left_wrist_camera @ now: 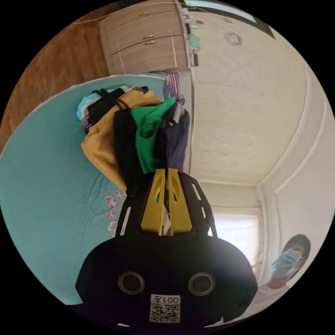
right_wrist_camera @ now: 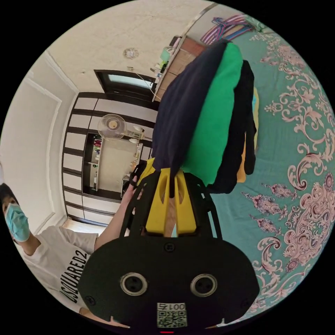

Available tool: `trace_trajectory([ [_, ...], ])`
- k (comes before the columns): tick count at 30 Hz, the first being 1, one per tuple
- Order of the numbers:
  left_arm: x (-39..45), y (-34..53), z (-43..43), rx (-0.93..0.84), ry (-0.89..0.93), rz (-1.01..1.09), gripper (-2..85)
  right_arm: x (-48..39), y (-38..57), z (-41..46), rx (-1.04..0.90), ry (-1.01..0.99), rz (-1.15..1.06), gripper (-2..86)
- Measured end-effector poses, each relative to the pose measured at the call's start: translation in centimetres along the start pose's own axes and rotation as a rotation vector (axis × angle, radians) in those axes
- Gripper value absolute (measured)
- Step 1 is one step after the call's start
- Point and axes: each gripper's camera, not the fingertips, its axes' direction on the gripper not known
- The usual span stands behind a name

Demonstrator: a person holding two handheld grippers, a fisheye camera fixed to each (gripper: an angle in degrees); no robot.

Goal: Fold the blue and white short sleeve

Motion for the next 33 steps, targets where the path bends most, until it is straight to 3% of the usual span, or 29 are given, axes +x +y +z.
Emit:
trace_trajectory([
  [3,-2.0,3.3,1.8,0.039,0.098,-0.093,-0.9,1.8,2.9,-0.7,0.048,-0.113,0.060,0.5],
  [9,-2.3,11.4,2.7,0.078,-0.033,-0.113,-1.0,-1.1,11.5,-3.4,0.001,0.031,-0.030,0.4],
  [12,0.8,16.9,3.6,-0.034,-0.231,0.063,-1.0,-7.0,19.7,-6.6,0.005,0.252,-0.222,0.5],
  [14,4.4,23.1,6.2,-0.168,-0.478,0.296,-1.0,-12.2,27.9,-9.0,-0.007,0.521,-0.383,0.5],
  [18,8.3,34.9,12.3,-0.344,-0.632,0.589,-1.0,-15.6,40.0,-13.2,-0.033,0.936,-0.415,0.3],
  [20,9.9,43.3,17.7,-0.444,-0.668,0.723,-0.9,-15.4,47.4,-17.3,0.009,1.128,-0.319,0.3],
  [26,12.9,65.9,36.2,-0.663,-0.726,1.149,-0.8,-10.8,65.2,-29.7,0.138,1.451,-0.006,1.3],
  [29,12.9,76.4,46.9,-0.731,-0.734,1.234,0.0,-6.6,72.8,-36.2,0.160,1.529,0.070,3.3],
  [33,11.6,87.8,60.0,-0.857,-0.740,1.251,5.0,-0.2,79.6,-44.0,0.101,1.464,0.162,7.4],
])
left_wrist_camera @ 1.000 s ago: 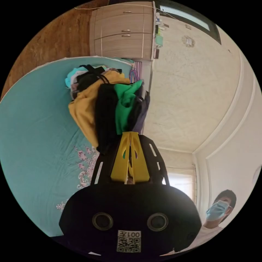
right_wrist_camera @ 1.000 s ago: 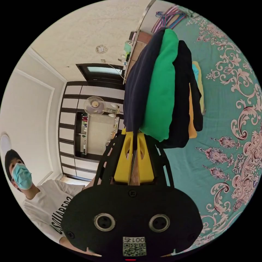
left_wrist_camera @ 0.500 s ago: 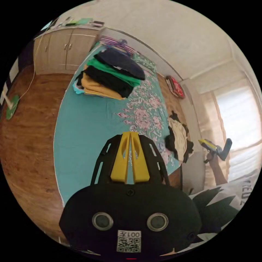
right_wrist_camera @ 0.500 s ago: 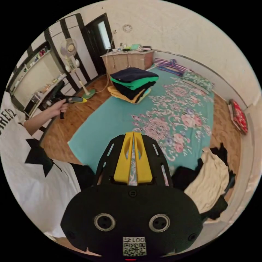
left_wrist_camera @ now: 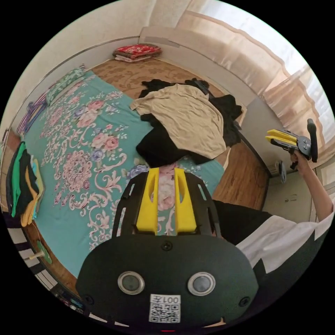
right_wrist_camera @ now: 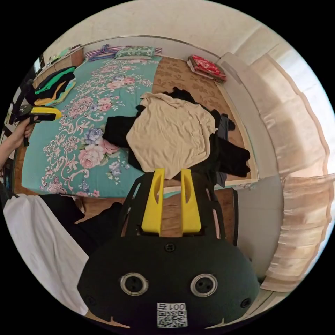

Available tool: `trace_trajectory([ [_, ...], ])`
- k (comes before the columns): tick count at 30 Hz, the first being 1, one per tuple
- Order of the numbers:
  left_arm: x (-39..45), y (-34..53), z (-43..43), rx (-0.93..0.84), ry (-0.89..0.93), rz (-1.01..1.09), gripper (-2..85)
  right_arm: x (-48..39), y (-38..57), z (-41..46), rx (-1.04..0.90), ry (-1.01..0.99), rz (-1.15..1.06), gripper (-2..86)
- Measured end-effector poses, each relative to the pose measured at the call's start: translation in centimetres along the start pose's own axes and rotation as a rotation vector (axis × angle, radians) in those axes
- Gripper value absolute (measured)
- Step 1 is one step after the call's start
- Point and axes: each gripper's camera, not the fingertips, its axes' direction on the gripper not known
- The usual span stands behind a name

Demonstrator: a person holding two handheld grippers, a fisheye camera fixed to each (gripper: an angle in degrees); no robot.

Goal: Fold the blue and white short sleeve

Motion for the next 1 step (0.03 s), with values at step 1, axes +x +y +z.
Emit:
trace_trajectory([
  [1,3.50,-3.01,3.30,-0.048,0.029,0.031,6.8,2.82,1.32,1.97,-0.038,-0.039,0.015,8.8],
])
